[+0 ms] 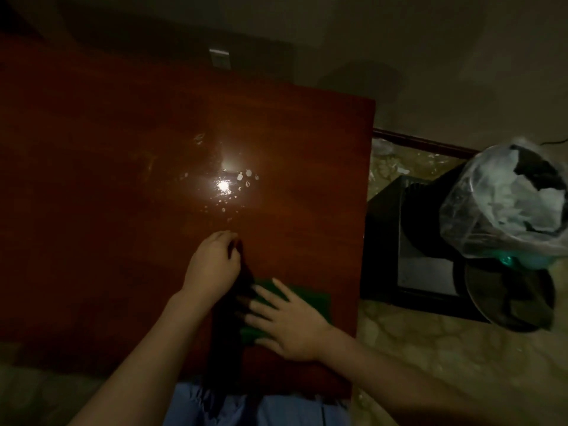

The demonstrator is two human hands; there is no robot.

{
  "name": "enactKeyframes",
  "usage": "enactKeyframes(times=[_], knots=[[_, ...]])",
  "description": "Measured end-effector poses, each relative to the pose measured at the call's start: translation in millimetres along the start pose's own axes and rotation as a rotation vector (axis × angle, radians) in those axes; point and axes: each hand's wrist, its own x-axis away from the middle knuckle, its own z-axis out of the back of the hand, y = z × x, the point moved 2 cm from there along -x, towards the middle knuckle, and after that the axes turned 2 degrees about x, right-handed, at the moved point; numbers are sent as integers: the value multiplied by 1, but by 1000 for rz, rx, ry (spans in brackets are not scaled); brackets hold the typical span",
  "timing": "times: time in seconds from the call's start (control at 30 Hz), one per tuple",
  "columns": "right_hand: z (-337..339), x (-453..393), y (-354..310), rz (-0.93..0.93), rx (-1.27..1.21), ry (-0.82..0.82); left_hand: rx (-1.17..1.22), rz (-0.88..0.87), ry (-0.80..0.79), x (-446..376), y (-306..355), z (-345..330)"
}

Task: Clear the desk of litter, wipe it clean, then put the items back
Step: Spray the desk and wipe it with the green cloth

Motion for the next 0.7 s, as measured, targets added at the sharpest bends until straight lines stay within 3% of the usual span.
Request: enactKeyframes(times=[0.13,0.33,0.43,0.53,0.7], knots=[[-19,49,14,-65,80,49,21,-63,-36,16,1,-8],[15,29,105,-805,-168,217,-39,-127,-105,55,-19,-17],[23,2,107,-1009,-169,243,-61,-137,-129,70,-36,-21],[18,-11,58,-872,-162,179,-61,-138,-138,81,-49,-22],[-20,11,-69,-337,-7,137,-45,-152,-133,89,-52,-21]])
